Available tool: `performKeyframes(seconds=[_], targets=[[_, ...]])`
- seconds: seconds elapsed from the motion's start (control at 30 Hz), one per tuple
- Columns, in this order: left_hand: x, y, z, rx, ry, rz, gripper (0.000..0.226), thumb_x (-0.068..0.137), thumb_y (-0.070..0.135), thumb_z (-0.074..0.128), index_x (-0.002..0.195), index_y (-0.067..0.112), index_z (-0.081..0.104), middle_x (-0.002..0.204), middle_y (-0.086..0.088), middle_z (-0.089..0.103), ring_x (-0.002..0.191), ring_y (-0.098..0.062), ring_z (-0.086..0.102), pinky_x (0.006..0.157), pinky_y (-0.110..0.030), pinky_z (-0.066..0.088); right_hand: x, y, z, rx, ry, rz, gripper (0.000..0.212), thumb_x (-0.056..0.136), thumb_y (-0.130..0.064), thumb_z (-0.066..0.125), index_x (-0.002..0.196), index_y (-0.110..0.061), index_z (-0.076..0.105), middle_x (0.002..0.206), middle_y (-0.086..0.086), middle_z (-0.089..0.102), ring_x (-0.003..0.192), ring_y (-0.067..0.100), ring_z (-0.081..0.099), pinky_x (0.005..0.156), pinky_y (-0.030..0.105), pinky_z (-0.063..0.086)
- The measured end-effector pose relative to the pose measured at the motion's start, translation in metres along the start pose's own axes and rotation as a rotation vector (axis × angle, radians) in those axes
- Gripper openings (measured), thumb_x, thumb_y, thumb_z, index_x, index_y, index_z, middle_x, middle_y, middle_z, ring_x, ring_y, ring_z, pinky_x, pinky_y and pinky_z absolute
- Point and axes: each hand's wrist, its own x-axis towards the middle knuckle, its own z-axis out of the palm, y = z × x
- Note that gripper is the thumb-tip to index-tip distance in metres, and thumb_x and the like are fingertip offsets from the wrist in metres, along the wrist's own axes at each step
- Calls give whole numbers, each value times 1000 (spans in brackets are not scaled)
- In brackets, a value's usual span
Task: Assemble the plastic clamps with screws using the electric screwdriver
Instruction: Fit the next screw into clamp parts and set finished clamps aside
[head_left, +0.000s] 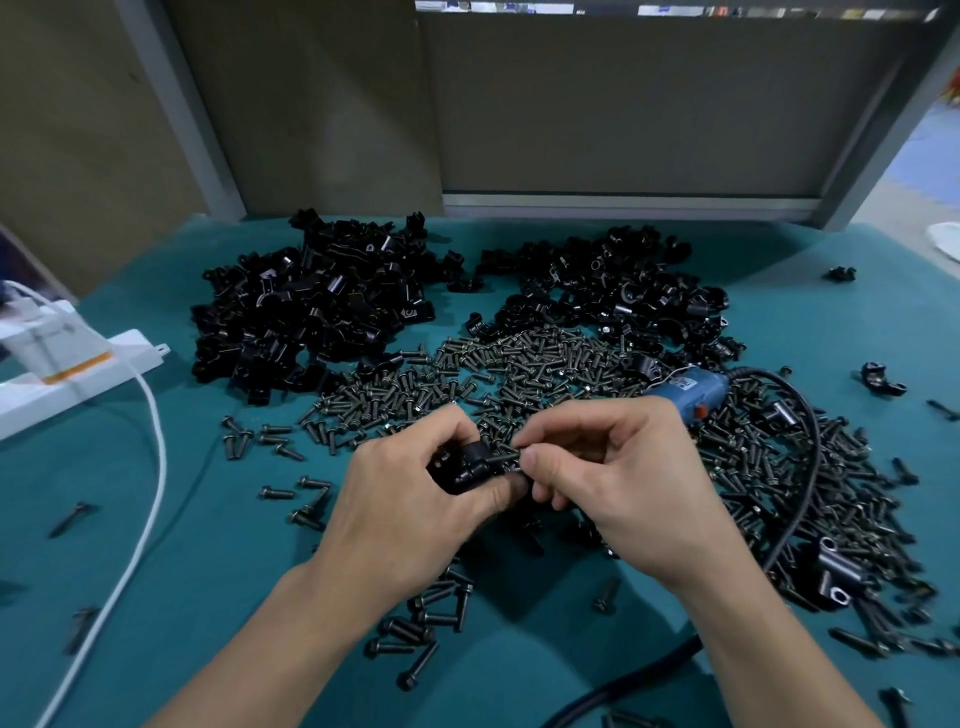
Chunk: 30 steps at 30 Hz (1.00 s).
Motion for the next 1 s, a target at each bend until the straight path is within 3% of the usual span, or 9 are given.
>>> performKeyframes(seconds=[0.17, 0.33, 0.5, 0.63, 0.73, 0.83, 0.9, 1.0], targets=[[0, -4, -1, -30, -20, 59, 45, 73, 74, 70, 110, 47, 73, 86, 28, 75, 79, -1, 73, 67, -29, 59, 0, 2, 2, -16, -25, 0, 8, 81, -20, 76, 85, -25, 81, 63, 8, 71, 55, 20, 66, 57, 29, 54], [2, -5, 0, 13, -94, 75, 38, 80, 75, 60, 107, 48, 69, 79, 23, 72, 73, -6, 69, 61, -34, 56, 3, 9, 7, -33, -22, -14, 7, 85, -20, 75, 84, -24, 81, 62, 6, 70, 55, 15, 63, 55, 27, 50], [4, -6, 0, 20, -138, 79, 47, 80, 76, 56, 106, 40, 70, 76, 15, 71, 65, -8, 65, 61, -37, 55, 1, 9, 18, -175, 24, -65, 16, 92, -26, 72, 77, -25, 76, 61, -11, 67, 55, 5, 60, 53, 15, 45], [4, -6, -2, 44, -158, 94, 37, 81, 67, 56, 99, 36, 68, 66, 9, 66, 56, -16, 59, 51, -27, 46, 1, 8, 28, -434, 69, -91, 41, 100, -44, 53, 68, -21, 64, 59, -8, 58, 55, 12, 53, 49, 19, 37], [5, -4, -5, 68, -174, 109, 26, 82, 60, 55, 102, 44, 63, 64, 11, 63, 53, -13, 55, 50, -16, 37, 3, 6, 30, -569, 47, -65, 54, 101, -57, 41, 74, -19, 68, 61, -4, 60, 61, 15, 57, 51, 26, 41], [8, -5, -6, 34, -159, 86, 39, 79, 68, 52, 97, 37, 68, 72, 16, 66, 57, -8, 58, 55, -19, 43, 0, 6, 21, -486, 29, -87, 40, 106, -45, 51, 71, -27, 59, 60, -9, 56, 57, 10, 52, 51, 21, 37], [11, -8, -7, 4, -158, 56, 41, 79, 73, 56, 97, 38, 69, 73, 15, 68, 64, -10, 63, 59, -30, 51, -4, 5, 15, -386, -1, -80, 18, 103, -30, 61, 86, -35, 66, 66, -13, 63, 61, 7, 56, 56, 17, 42], [12, -12, -8, -2, -170, 54, 40, 80, 73, 58, 97, 38, 68, 74, 13, 68, 67, -12, 65, 61, -33, 52, -4, 5, 14, -366, -31, -70, 19, 98, -17, 66, 98, -36, 69, 78, -12, 69, 73, 10, 64, 64, 17, 48]])
